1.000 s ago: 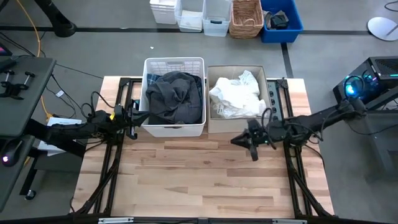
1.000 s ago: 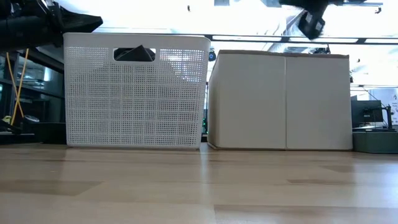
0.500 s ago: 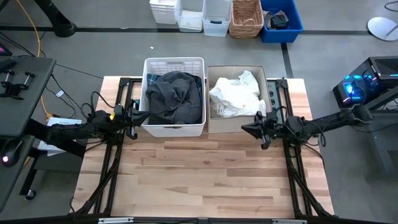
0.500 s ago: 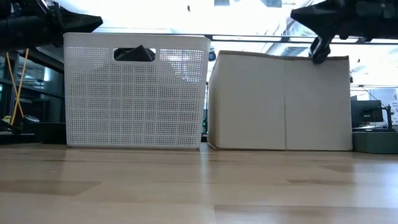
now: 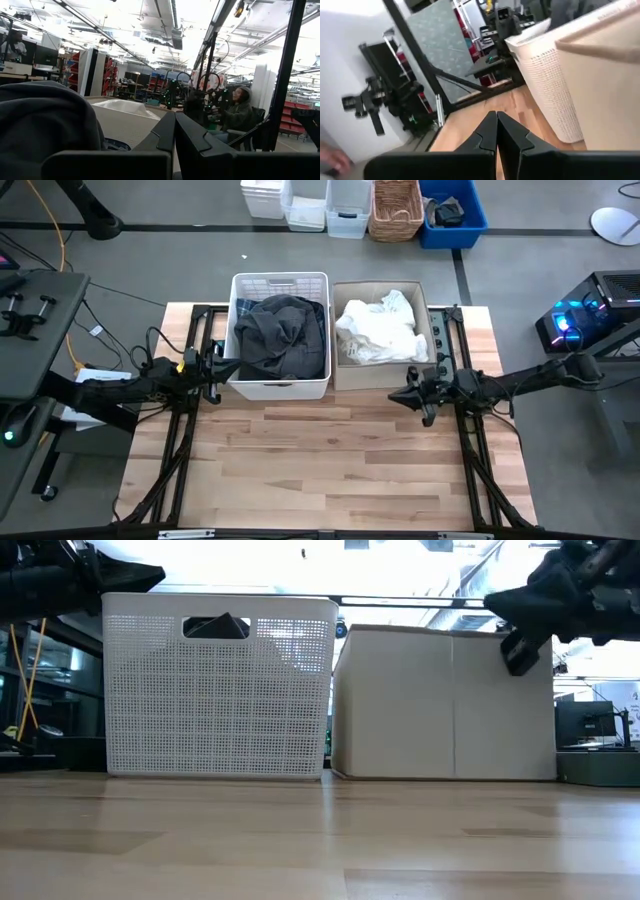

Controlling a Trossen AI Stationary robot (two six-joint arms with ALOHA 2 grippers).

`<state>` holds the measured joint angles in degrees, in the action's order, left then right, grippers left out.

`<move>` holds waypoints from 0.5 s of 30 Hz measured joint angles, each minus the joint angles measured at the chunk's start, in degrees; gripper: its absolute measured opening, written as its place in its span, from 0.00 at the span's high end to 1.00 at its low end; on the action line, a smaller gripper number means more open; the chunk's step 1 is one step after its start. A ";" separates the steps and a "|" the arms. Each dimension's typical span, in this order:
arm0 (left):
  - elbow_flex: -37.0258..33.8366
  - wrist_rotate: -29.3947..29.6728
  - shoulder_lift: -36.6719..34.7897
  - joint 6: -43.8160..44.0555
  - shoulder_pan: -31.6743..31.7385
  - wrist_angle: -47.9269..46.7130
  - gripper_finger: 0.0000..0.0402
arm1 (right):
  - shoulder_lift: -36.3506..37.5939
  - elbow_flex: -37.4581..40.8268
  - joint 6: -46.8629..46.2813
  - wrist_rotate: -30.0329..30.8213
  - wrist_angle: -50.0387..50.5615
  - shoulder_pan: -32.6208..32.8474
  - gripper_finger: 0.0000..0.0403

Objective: Sort clothes
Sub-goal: Return to Home Position

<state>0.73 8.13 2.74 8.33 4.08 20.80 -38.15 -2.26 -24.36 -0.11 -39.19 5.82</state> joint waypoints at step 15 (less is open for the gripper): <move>0.00 -0.04 0.01 -0.01 -0.01 0.01 1.00 | -0.04 0.33 18.68 0.84 17.18 -1.38 1.00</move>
<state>0.73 8.10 2.74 8.32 4.08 20.81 -38.20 -1.93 -5.68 0.73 -22.02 4.44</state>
